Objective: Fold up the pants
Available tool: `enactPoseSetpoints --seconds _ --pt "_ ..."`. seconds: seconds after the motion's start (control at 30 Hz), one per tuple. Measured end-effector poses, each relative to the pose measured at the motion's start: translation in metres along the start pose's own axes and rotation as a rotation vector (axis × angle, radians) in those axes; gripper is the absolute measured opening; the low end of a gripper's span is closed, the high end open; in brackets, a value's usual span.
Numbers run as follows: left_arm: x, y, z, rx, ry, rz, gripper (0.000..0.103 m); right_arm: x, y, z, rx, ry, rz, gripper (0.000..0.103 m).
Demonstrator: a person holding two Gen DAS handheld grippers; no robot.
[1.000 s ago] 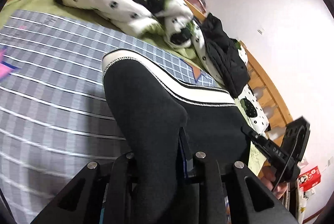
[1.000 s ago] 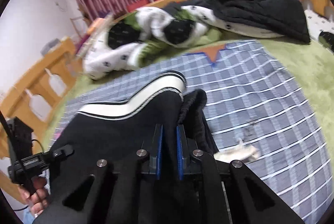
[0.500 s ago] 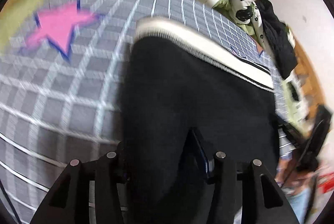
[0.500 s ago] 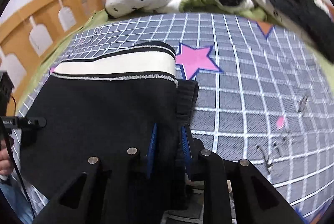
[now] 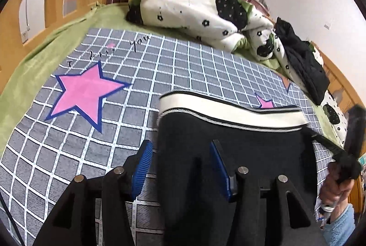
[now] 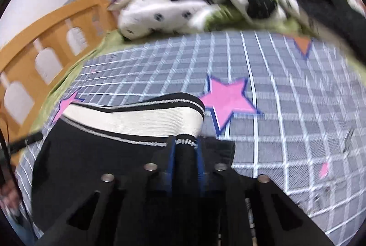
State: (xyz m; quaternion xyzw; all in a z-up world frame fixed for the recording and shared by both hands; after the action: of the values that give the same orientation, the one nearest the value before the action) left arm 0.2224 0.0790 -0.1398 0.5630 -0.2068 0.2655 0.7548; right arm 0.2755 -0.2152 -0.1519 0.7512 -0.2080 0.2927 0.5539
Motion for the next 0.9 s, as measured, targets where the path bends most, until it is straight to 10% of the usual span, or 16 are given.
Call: enactPoseSetpoints --seconds 0.07,0.27,0.47,0.67,0.9 --pt "0.001 0.004 0.001 -0.018 0.005 0.016 0.05 0.009 0.022 0.005 0.087 -0.077 0.056 0.013" --pt "0.001 -0.007 0.026 -0.033 -0.053 0.001 0.051 -0.011 -0.014 0.039 -0.091 -0.072 -0.08 0.021" --pt "0.028 -0.019 0.061 -0.066 -0.139 0.05 0.051 0.033 0.043 0.013 -0.043 -0.06 0.122 0.035" --pt "0.013 -0.087 0.057 0.043 -0.189 -0.054 0.05 0.004 -0.039 0.001 -0.102 0.031 -0.061 0.035" --pt "0.004 -0.093 0.051 0.007 -0.189 -0.045 0.052 0.0 -0.043 0.007 -0.106 0.047 -0.029 0.034"
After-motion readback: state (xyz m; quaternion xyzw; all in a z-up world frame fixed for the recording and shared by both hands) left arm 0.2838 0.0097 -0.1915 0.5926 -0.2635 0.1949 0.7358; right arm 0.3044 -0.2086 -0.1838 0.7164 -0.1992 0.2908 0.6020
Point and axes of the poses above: each gripper's, at about its wrist camera, not at the fingertips, and y roughly against the way its jaws point, z to its right, x to its top, the point moved 10 cm from there along -y, roughly the way its jaws point, and after that the axes turned 2 degrees about -z, right-handed, at the moved point
